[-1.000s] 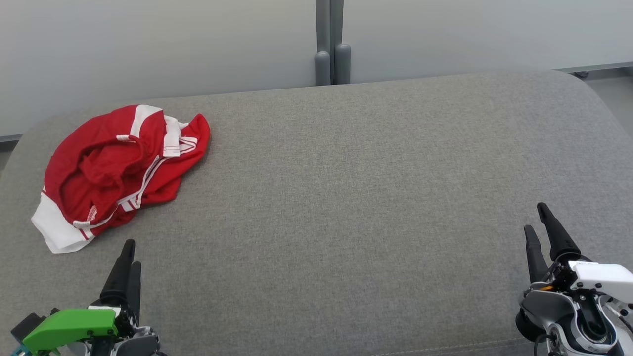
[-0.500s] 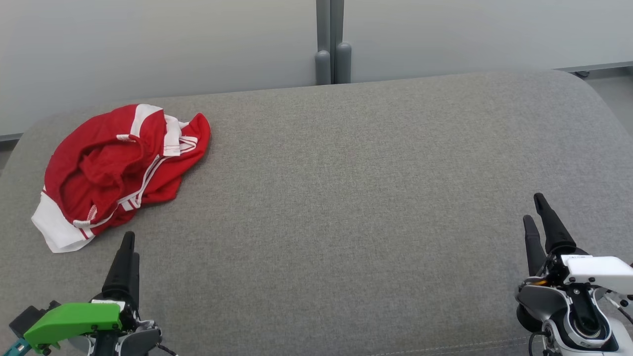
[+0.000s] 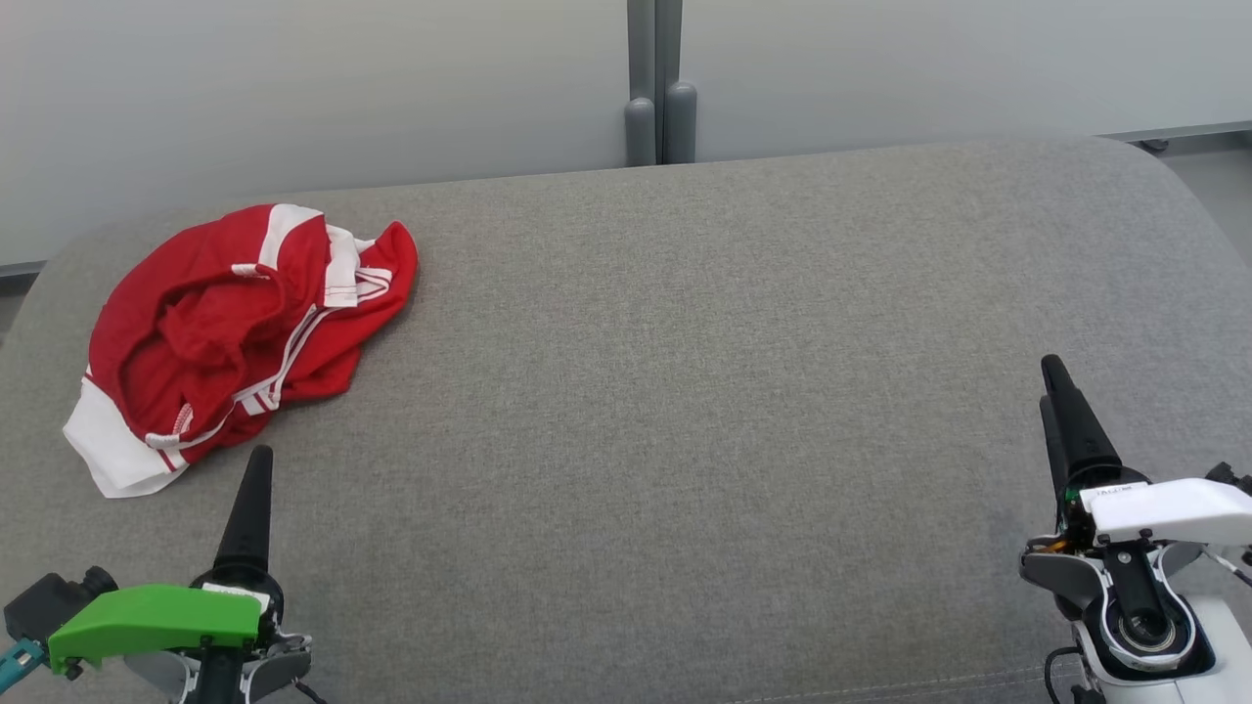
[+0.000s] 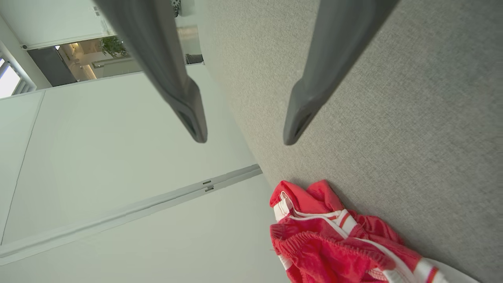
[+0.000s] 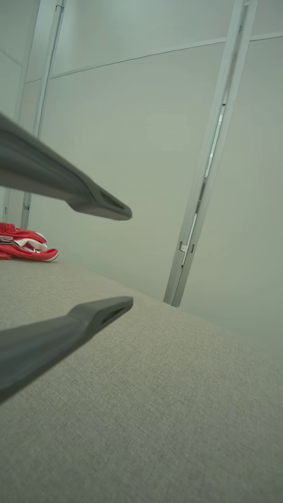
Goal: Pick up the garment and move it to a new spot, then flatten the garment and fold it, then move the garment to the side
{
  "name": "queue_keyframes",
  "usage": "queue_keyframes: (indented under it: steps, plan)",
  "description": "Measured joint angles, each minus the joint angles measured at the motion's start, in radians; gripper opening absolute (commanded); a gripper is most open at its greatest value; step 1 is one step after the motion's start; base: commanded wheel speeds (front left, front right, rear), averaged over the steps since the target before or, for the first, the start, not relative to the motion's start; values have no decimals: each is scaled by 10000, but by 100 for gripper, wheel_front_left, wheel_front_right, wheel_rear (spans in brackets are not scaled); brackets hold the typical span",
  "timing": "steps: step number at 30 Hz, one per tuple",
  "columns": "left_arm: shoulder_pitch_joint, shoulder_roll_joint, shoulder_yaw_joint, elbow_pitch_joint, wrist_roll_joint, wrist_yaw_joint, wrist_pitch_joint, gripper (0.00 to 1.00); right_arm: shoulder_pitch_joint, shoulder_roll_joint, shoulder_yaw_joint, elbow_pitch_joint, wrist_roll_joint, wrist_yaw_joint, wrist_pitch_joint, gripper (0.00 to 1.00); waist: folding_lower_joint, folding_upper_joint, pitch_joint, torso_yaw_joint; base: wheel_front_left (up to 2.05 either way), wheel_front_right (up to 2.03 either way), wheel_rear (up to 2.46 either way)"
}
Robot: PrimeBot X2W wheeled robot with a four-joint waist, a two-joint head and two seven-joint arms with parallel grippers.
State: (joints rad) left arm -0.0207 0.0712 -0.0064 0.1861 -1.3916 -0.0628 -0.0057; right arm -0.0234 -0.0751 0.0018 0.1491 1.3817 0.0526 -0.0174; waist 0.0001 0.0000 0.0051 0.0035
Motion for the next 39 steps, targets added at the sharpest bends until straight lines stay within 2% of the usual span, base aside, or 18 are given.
queue_keyframes:
  steps: [14,23,31,39]
  plan:
    - [-127,192,-274,-31,2261,-84,-497,100,-136,-324,291,-153,-2506,174,-472,100,0,0,44,23,0,0,0]
    - [-220,311,-489,-167,3781,-77,-838,100,-289,-497,610,-284,-4257,174,-731,100,0,0,92,36,0,0,0]
    - [-222,337,-713,-245,5311,-59,-1120,100,-290,-510,907,-305,-5731,174,-1060,100,0,0,131,75,0,0,0]
    - [-239,320,-886,-328,6397,-58,-1436,100,-291,-504,1066,-313,-6828,203,-1333,100,0,0,132,102,0,0,0]
